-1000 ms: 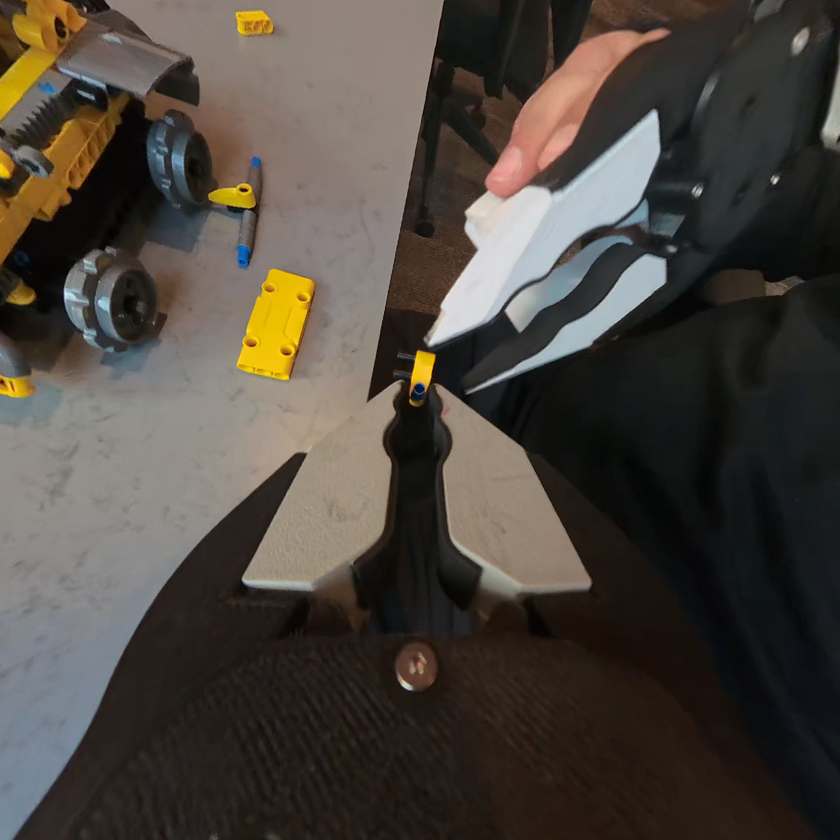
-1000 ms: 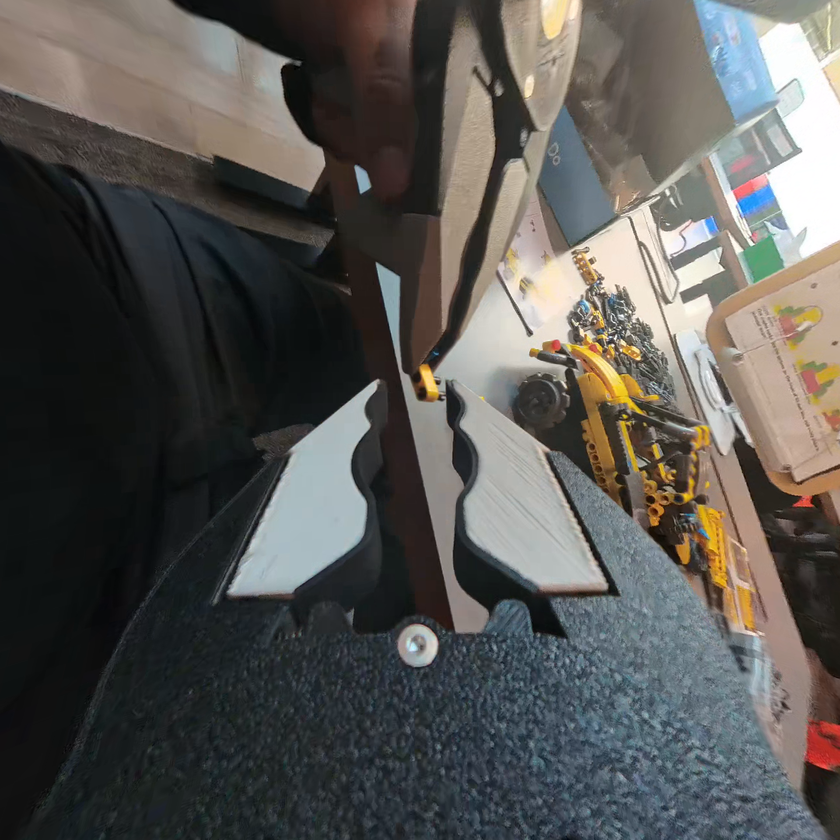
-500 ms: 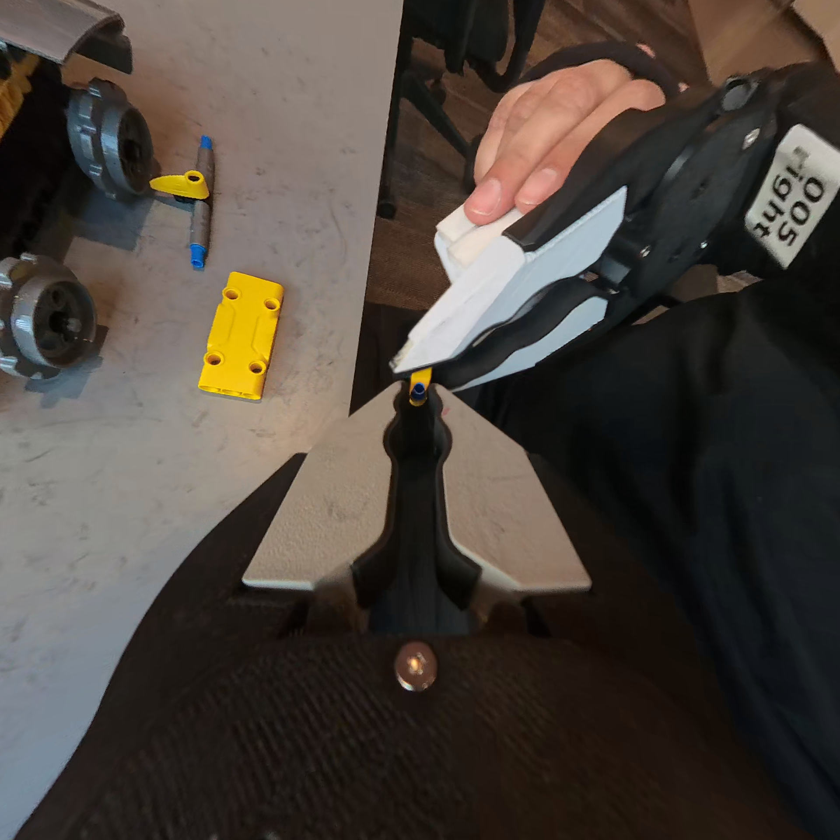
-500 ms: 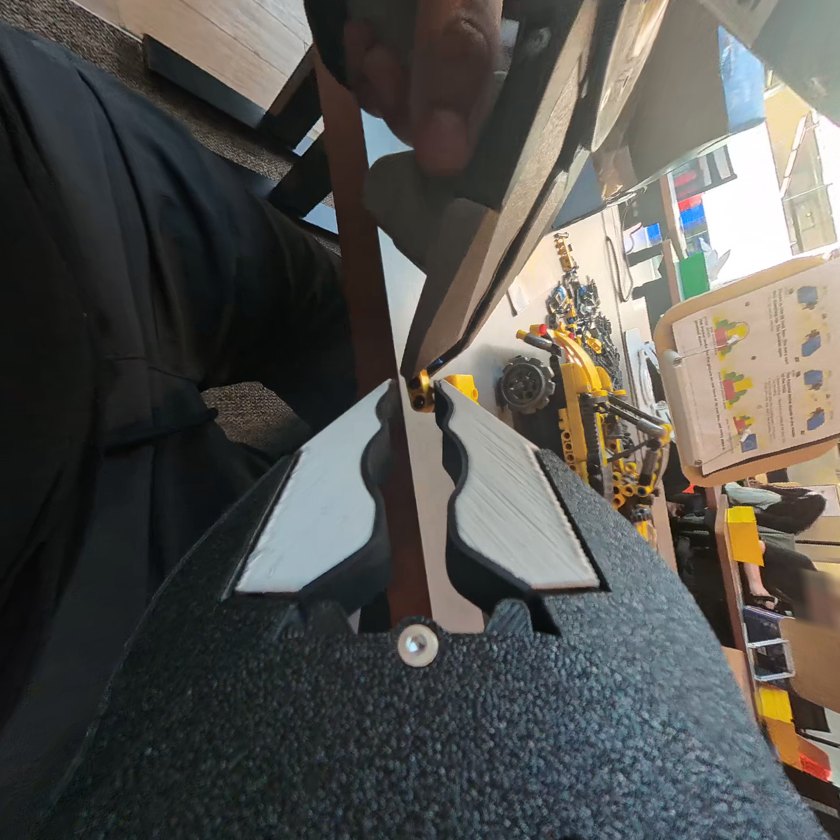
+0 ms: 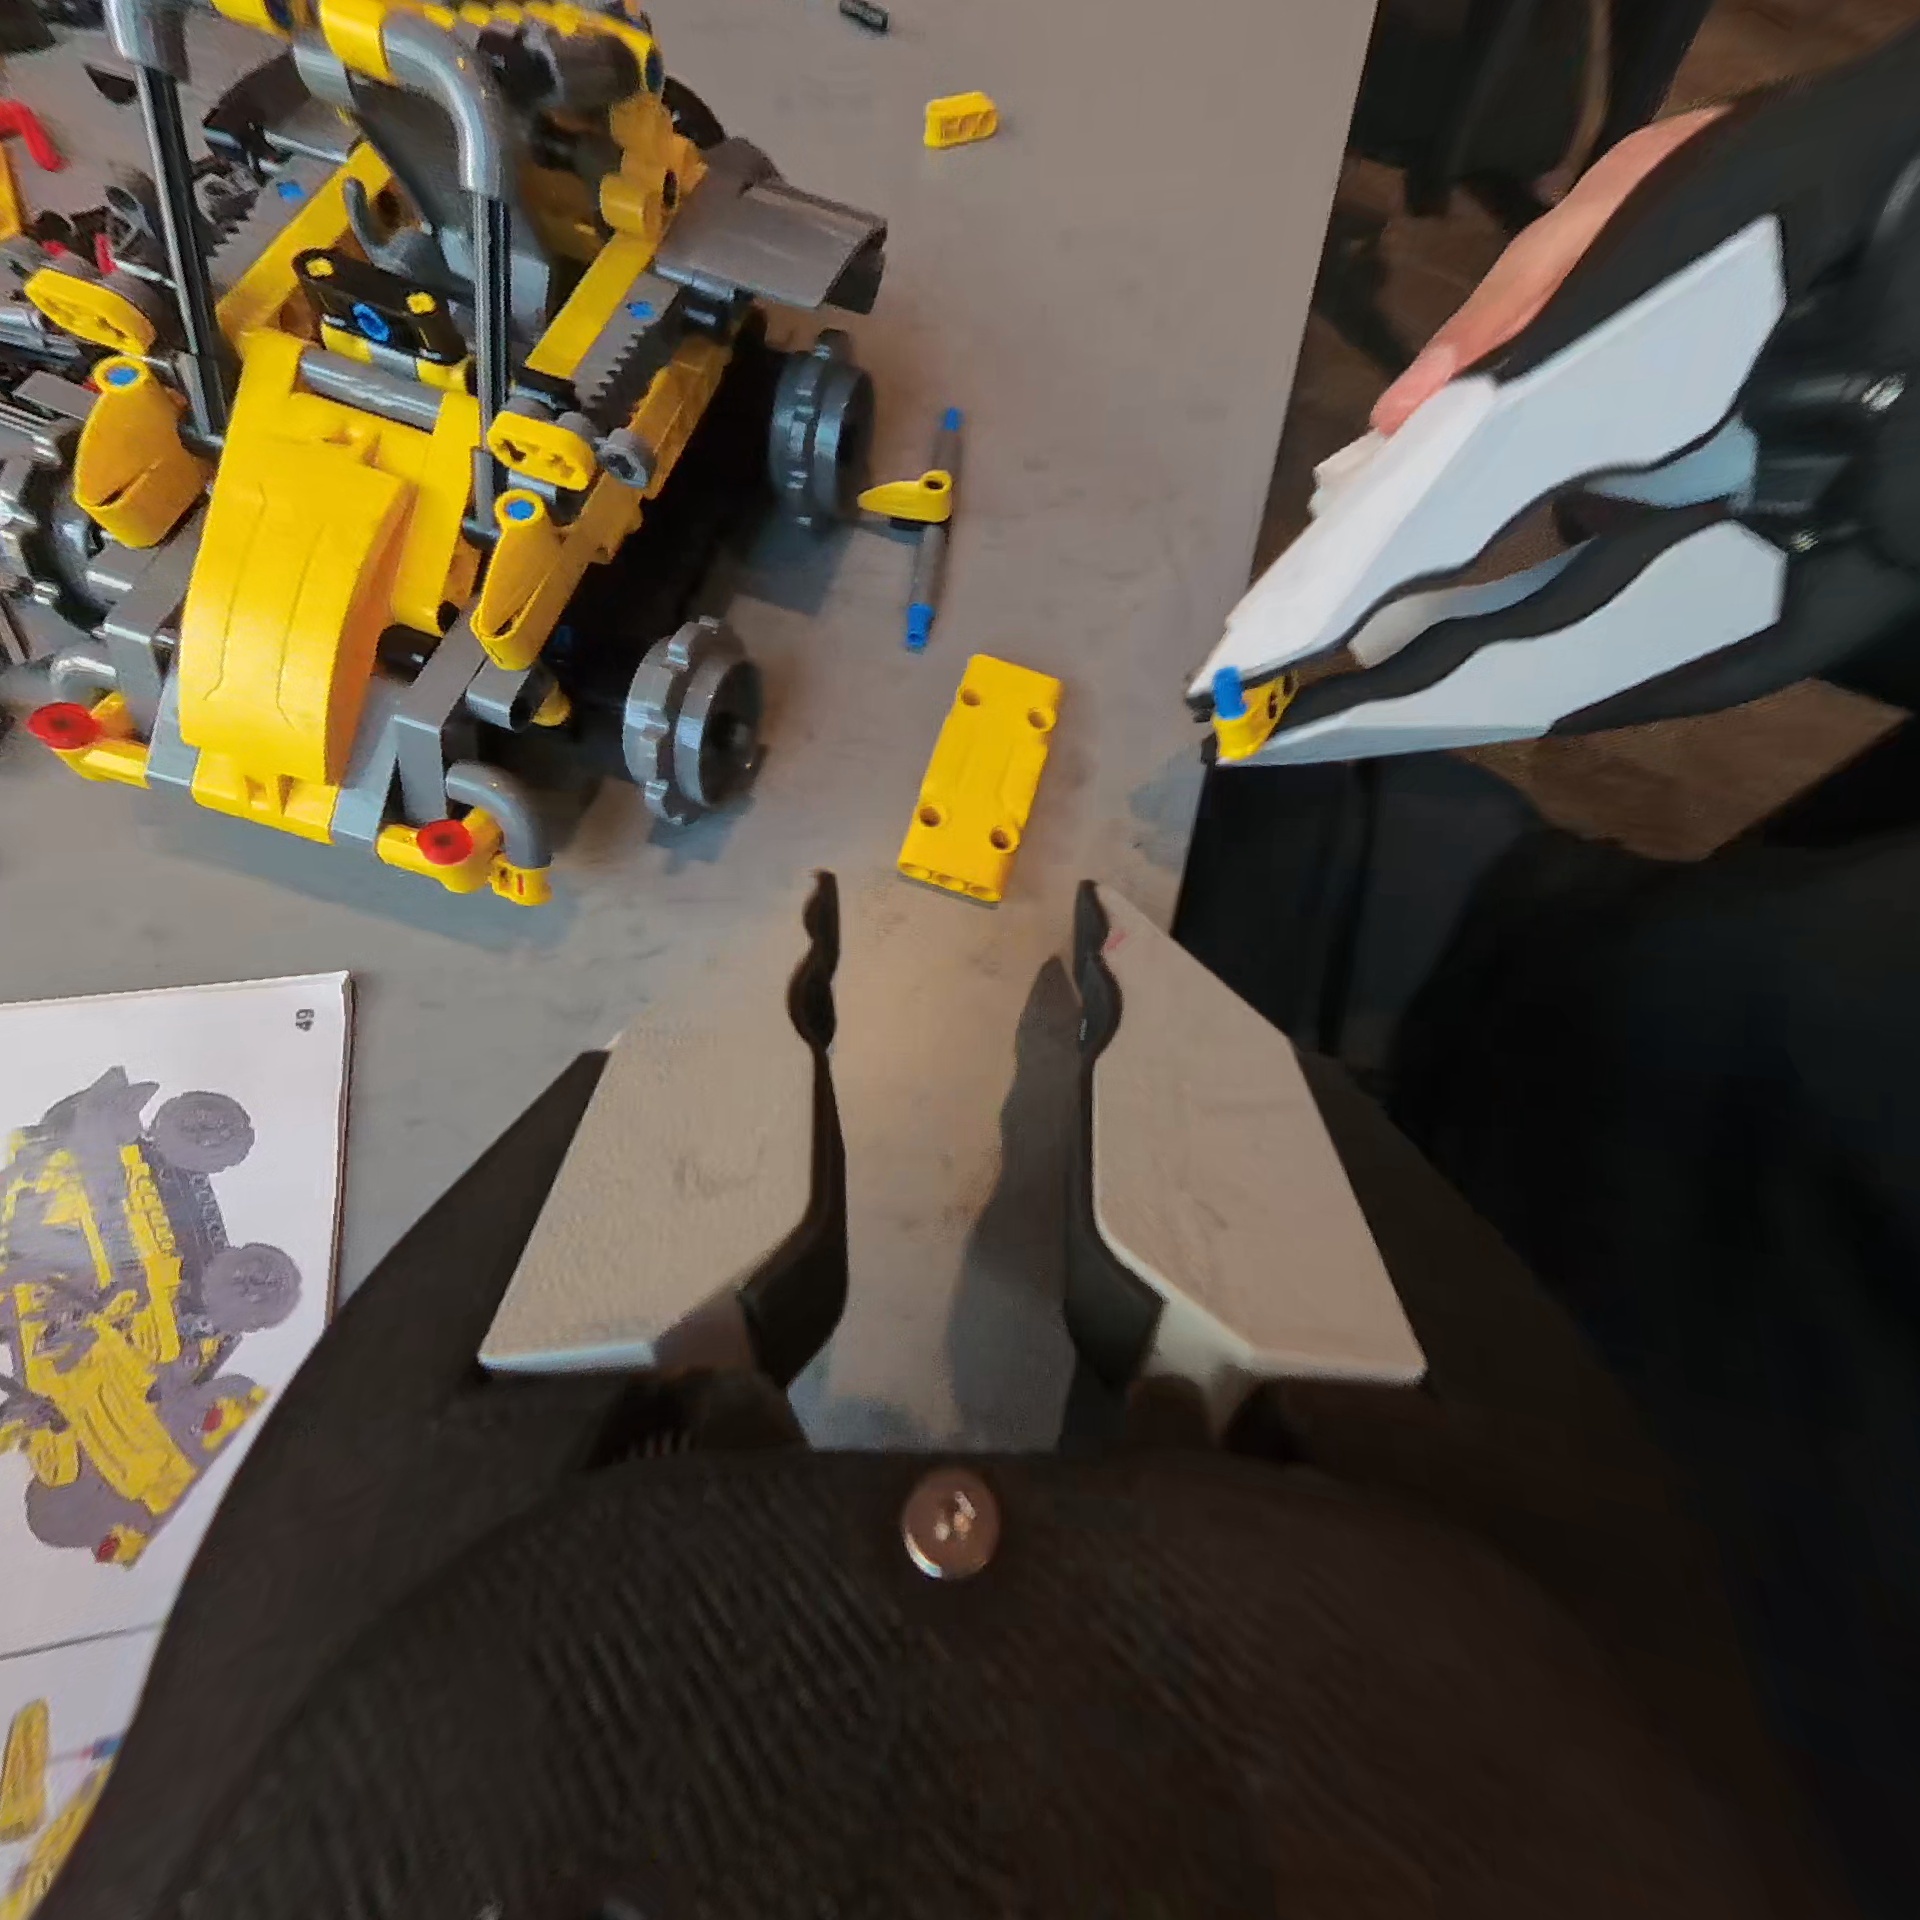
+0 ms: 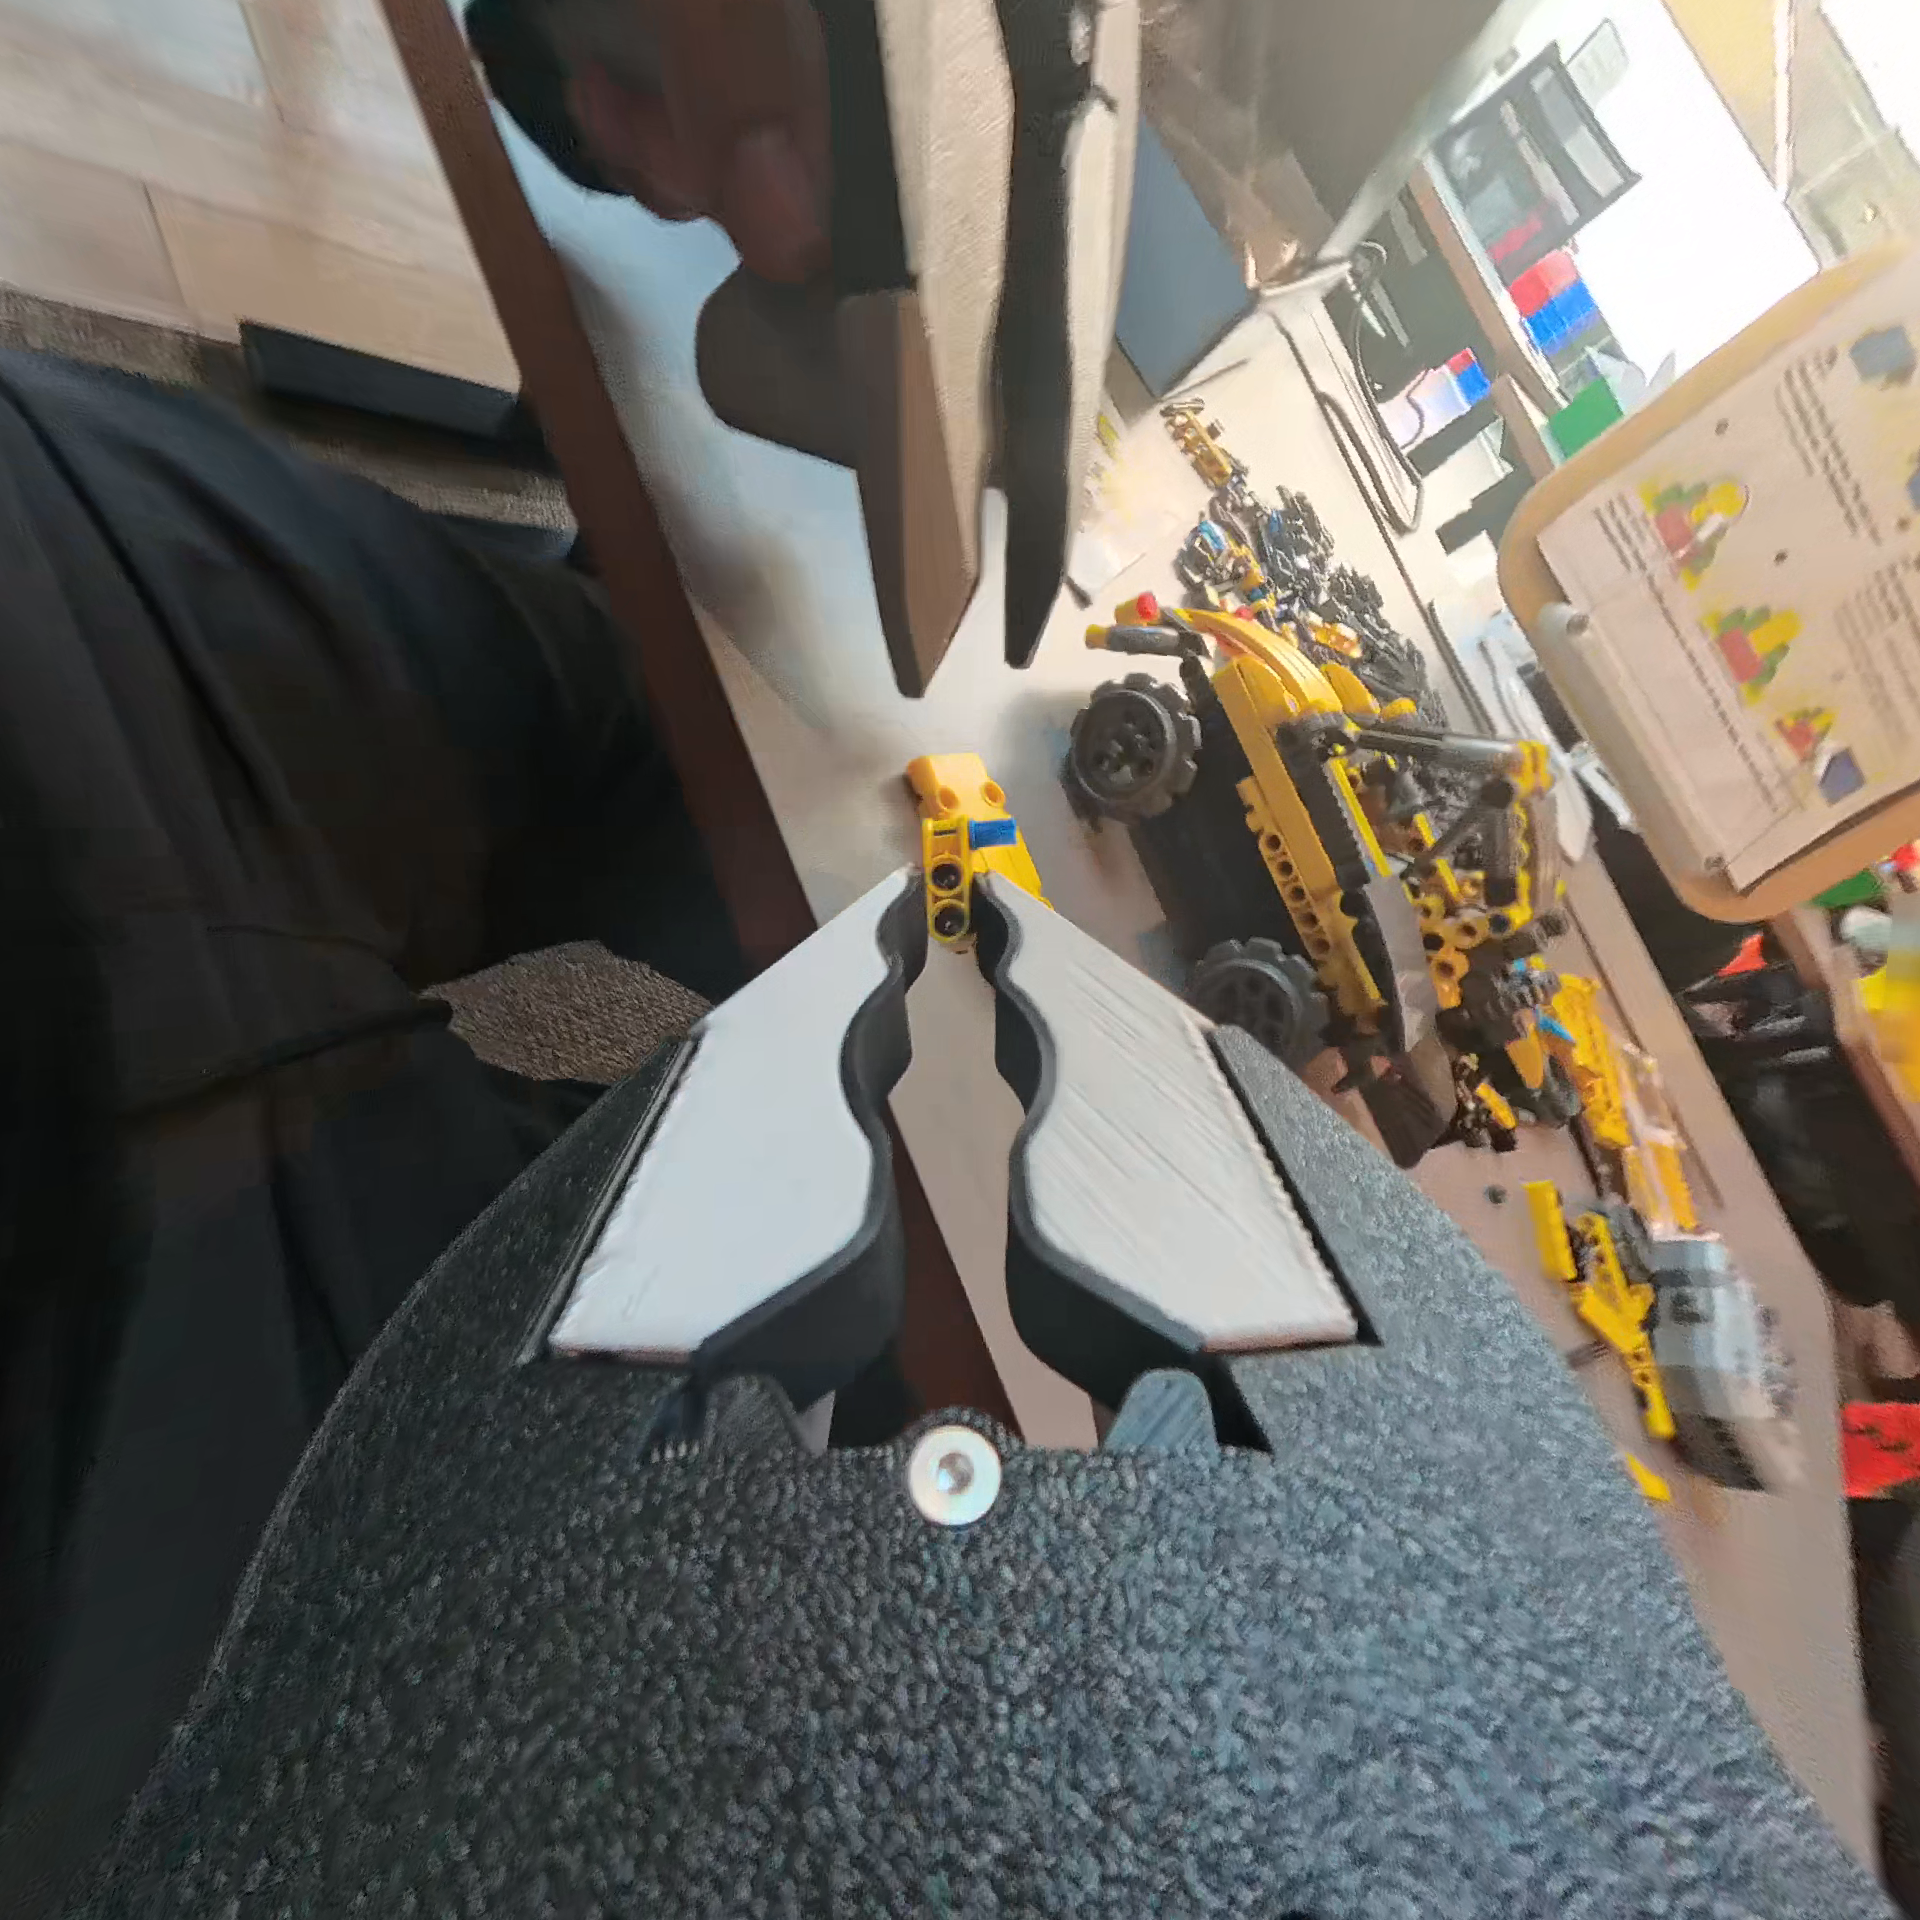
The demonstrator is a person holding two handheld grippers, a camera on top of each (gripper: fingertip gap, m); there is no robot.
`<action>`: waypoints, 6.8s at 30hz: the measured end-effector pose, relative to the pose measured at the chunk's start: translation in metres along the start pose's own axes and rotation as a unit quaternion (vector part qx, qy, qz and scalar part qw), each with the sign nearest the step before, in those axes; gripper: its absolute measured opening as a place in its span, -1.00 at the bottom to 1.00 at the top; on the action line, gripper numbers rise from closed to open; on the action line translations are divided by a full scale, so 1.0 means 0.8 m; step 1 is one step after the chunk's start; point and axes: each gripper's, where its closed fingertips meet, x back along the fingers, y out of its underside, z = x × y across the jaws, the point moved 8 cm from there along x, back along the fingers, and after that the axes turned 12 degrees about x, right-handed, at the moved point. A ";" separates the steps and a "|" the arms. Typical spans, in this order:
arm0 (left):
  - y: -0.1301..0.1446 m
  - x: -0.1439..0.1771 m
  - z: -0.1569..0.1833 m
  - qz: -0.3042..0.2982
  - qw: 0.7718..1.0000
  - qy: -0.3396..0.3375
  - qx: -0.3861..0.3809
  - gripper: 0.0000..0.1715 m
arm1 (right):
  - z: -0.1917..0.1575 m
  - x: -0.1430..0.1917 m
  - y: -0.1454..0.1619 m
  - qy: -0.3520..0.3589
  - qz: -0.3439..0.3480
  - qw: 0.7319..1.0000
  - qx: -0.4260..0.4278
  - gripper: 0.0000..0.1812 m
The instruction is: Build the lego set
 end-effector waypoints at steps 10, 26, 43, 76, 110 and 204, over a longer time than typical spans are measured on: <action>-0.003 -0.039 -0.001 -0.035 0.998 -0.044 -0.035 -0.35 | 0.023 0.009 0.032 0.010 0.029 0.992 -0.120 -0.91; 0.009 -0.039 0.074 -0.031 0.987 -0.063 -0.144 -0.40 | 0.015 0.048 0.051 -0.041 0.060 0.986 -0.148 -0.92; 0.048 -0.079 0.103 0.028 0.837 -0.284 -0.467 -0.80 | 0.012 0.054 0.044 -0.059 0.096 0.978 -0.176 -0.92; -0.008 0.013 0.024 0.068 0.990 0.011 -0.122 -0.95 | 0.082 -0.009 0.027 -0.180 0.168 0.903 -0.351 -0.92; 0.003 0.014 -0.018 0.048 0.993 0.078 -0.070 -0.95 | 0.102 -0.084 -0.014 -0.374 0.131 0.827 -0.399 -0.92; 0.005 0.013 -0.011 0.020 0.981 0.152 -0.120 -0.95 | 0.071 -0.066 -0.017 -0.294 0.191 0.876 -0.333 -0.92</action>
